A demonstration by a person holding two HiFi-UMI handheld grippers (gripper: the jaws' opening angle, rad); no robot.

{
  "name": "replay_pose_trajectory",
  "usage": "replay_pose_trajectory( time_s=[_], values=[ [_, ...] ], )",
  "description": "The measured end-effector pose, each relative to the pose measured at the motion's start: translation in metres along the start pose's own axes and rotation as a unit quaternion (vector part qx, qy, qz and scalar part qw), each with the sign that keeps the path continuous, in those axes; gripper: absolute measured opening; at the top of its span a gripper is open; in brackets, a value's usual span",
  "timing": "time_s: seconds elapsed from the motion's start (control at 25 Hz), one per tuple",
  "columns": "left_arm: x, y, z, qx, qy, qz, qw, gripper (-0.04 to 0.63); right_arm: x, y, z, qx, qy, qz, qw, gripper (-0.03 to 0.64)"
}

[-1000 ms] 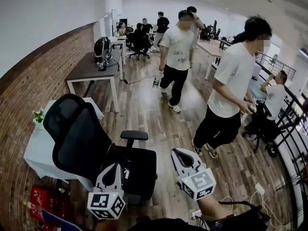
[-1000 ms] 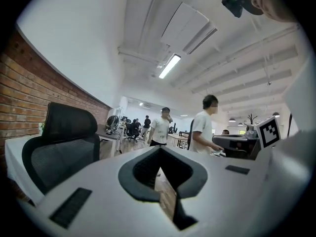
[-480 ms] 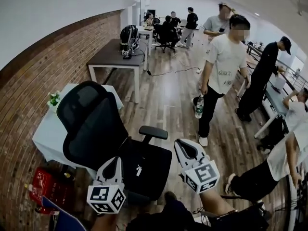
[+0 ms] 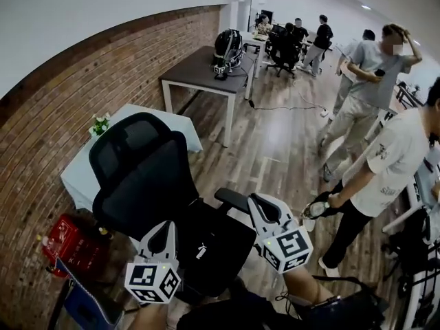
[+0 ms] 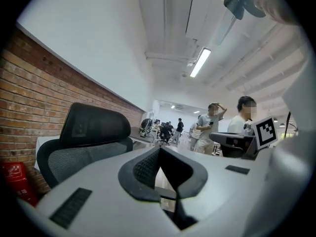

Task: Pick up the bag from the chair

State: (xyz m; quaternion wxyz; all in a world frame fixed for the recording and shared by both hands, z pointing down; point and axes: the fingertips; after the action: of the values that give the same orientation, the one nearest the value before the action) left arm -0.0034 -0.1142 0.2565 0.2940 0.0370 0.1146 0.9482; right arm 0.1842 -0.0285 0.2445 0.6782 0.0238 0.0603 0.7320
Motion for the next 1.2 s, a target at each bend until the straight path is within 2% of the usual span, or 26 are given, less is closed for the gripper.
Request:
replay_pose_trajectory(
  time_s=[0.28, 0.6, 0.72, 0.84, 1.2],
  values=[
    [-0.019, -0.014, -0.001, -0.013, -0.020, -0.045, 0.9987, 0.011, -0.029, -0.027, 0.000, -0.010, -0.006, -0.048, 0.999, 0.017],
    [-0.015, -0.001, 0.010, -0.023, -0.020, -0.129, 0.9912, 0.011, -0.067, -0.022, 0.007, 0.001, -0.005, -0.141, 0.990, 0.018],
    [-0.014, 0.003, 0.019, -0.027, -0.016, -0.157, 0.9871, 0.011, -0.080, -0.019, 0.016, 0.010, -0.001, -0.183, 0.983, 0.050],
    [-0.013, 0.010, 0.028, -0.022, -0.013, -0.184, 0.9825, 0.011, -0.095, -0.013, 0.027, 0.020, 0.010, -0.225, 0.974, 0.126],
    [0.007, 0.041, 0.089, 0.017, 0.022, -0.273, 0.9617, 0.012, -0.136, 0.018, 0.089, 0.049, 0.066, -0.324, 0.943, 0.173]
  ],
)
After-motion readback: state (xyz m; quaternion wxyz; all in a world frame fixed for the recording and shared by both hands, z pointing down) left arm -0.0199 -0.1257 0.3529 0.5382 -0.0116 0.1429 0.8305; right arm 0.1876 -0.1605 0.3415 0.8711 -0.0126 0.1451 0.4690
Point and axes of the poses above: the fingertips, and each gripper's own axes: x backward along the fingers, y to its left, z out of its underside, and after that the axes turned 3 degrees about -y, right-handed
